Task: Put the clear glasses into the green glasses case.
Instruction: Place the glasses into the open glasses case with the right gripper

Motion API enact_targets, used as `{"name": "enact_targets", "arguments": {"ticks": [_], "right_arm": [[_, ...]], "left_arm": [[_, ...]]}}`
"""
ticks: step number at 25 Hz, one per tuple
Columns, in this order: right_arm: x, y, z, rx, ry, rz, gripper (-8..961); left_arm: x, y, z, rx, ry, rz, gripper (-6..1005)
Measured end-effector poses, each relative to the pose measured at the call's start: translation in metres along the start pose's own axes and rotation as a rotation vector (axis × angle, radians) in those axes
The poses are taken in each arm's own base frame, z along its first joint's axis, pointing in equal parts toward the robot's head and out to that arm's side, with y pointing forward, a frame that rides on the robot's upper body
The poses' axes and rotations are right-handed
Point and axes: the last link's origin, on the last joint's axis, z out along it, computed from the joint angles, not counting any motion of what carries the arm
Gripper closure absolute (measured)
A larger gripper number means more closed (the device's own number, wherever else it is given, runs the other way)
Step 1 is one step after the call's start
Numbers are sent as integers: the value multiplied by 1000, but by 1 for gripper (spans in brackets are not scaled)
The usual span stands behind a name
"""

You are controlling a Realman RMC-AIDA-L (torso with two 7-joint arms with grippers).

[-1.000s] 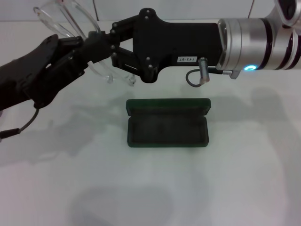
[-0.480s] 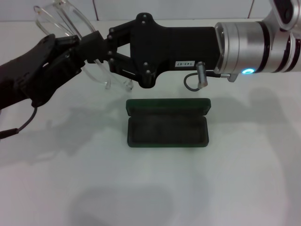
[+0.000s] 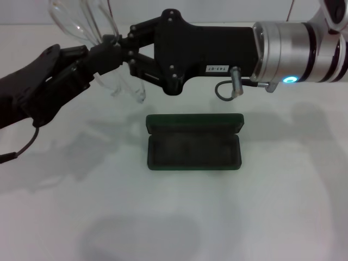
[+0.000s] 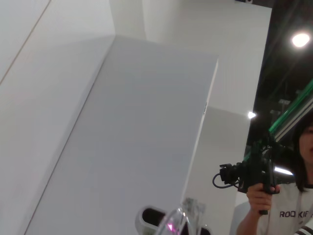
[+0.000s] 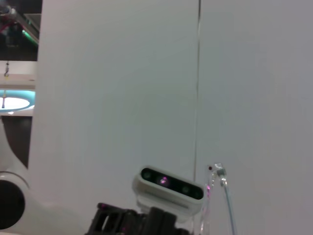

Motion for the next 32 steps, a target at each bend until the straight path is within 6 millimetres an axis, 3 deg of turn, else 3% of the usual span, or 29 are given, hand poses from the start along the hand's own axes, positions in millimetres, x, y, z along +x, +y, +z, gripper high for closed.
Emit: {"name": "enact_targets", "arguments": {"ticks": [8,15,19,24,27,32], "right_arm": [[-1,-5,-13,49,-10,2,875],[-3,2,-24,19,111,7,873],[-14,17,-26,-14,301,-7,873],[-31,29,-16,-43,589,13,871],[-41,32,0,-75,753,61,871],[-28,38,33,-100,1021,71,870]], "left_arm": [[3,4,-16,42,-1,9,974],[40,14,-78,242,31,135,973],[66,26,-103,319,12,222,973],[81,35,-112,354,-3,258,973],[81,34,-112,355,-9,260,973],[75,31,-107,345,-20,282,973]]}}
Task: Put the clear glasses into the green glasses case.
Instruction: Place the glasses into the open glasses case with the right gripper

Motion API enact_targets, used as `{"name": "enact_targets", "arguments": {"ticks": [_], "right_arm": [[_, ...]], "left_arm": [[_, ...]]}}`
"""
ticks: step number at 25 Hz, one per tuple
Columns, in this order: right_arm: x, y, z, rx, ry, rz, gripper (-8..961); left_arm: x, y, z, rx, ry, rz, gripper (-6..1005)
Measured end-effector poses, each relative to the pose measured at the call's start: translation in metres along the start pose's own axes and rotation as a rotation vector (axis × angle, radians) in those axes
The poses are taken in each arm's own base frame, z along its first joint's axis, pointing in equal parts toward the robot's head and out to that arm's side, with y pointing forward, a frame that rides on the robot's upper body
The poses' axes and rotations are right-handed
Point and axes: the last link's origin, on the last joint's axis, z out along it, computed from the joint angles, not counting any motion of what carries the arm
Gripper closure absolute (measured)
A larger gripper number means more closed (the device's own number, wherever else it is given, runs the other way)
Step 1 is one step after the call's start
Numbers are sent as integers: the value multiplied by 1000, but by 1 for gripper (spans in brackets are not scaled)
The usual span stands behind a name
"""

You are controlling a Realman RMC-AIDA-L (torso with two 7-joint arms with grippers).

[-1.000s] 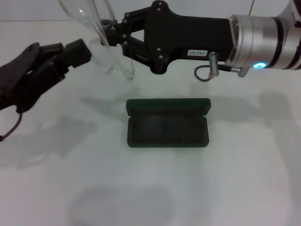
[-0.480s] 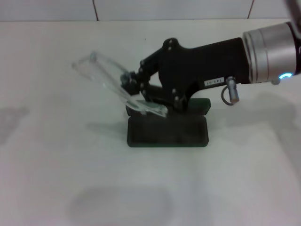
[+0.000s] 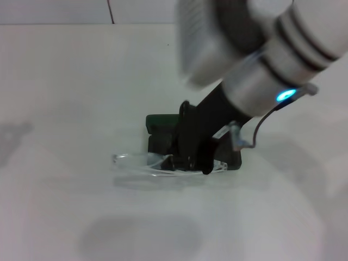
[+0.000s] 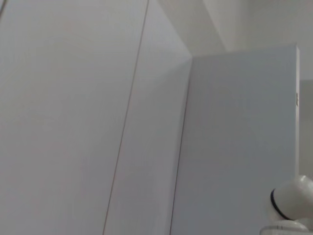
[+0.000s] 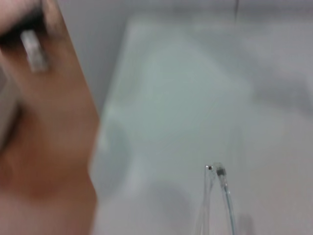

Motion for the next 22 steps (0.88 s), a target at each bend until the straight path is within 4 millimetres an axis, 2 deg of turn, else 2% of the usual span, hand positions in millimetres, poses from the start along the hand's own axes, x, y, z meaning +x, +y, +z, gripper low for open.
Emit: {"name": "enact_targets", "arguments": {"ticks": [1,2,4,7,17,22], "right_arm": [[-3,-1,10,19,70,-5,869],[-3,-1,10,19,70,-5,869],[-9,-5,32,69,214,-17,869],[-9,-11,47,113,285,-21,868],[-7,-15,68,259,424,-54,866],[-6,-14,76,292,416,-35,865]], "left_arm": [[-1,0,1,-1,-3,7,973],[-2,0,1,-2,-7,13,973],[-4,0,2,-4,-13,21,973],[-6,-1,3,0,-8,19,972],[-18,0,2,19,-7,12,972],[-25,1,4,21,-4,6,972]]}}
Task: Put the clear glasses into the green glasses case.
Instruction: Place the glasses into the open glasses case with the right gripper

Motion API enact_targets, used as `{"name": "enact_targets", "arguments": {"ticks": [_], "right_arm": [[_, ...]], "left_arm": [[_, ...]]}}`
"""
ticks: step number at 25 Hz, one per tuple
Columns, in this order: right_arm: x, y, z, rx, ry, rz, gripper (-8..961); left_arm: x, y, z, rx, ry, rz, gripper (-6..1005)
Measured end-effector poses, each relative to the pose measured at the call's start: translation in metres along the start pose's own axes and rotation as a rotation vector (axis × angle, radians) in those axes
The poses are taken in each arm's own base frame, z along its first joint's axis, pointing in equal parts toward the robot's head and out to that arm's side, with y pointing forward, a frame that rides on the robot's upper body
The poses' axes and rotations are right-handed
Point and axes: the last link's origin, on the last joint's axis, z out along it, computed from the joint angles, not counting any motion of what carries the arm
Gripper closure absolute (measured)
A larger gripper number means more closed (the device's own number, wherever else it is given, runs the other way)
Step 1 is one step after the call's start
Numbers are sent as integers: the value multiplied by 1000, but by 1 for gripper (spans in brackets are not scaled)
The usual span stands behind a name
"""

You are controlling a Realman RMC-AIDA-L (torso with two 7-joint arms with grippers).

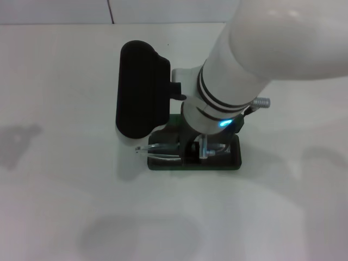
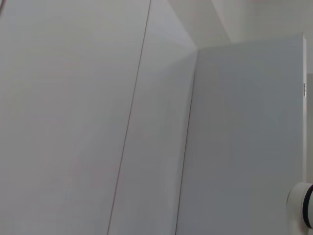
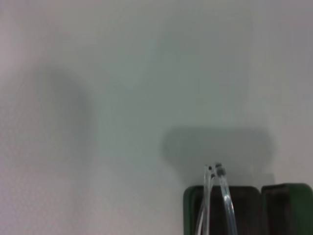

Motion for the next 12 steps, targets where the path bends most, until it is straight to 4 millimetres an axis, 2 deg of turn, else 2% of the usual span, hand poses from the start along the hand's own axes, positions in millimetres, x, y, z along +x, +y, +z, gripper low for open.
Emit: {"name": "enact_targets", "arguments": {"ticks": [12], "right_arm": [[9,-2,11,47,37,59,862]], "left_arm": [[-5,1,2,-3,-3,-3,972]]}}
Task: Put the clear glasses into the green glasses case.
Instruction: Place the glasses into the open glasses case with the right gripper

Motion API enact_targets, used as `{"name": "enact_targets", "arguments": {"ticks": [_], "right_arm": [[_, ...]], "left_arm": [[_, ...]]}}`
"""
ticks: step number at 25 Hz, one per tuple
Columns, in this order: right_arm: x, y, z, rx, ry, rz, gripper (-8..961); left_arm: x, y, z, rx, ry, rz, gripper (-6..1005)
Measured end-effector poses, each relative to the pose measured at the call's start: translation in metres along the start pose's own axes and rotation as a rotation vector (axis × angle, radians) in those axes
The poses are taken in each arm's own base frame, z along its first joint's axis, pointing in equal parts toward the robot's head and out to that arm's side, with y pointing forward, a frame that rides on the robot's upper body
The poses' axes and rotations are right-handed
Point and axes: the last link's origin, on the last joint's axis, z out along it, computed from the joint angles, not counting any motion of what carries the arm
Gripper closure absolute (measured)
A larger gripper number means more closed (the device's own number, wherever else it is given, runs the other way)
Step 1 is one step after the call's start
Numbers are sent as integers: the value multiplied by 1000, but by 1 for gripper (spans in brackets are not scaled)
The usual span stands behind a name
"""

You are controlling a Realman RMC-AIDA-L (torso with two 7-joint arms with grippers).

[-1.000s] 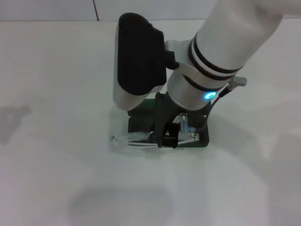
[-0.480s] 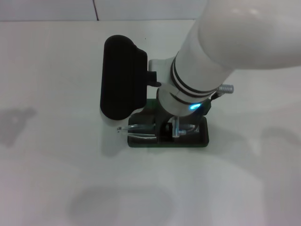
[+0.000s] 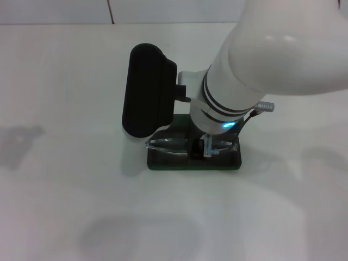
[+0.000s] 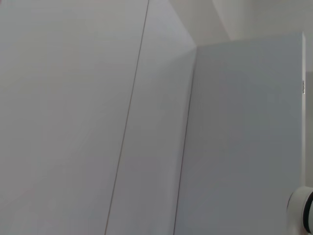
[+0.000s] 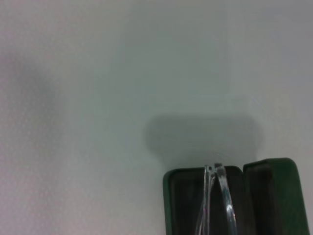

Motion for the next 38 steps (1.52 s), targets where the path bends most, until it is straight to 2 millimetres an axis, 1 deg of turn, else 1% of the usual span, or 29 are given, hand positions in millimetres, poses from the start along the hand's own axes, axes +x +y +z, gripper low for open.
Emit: {"name": "enact_targets", "arguments": {"ticks": [15,38], "right_arm": [[9,-1,4,26,53,-22,859],[6,-1,7,46,32,-47,854]], "left_arm": [[-2,1,-2,5,0,-1,971],[-5,1,0,3,1,1,970]]}}
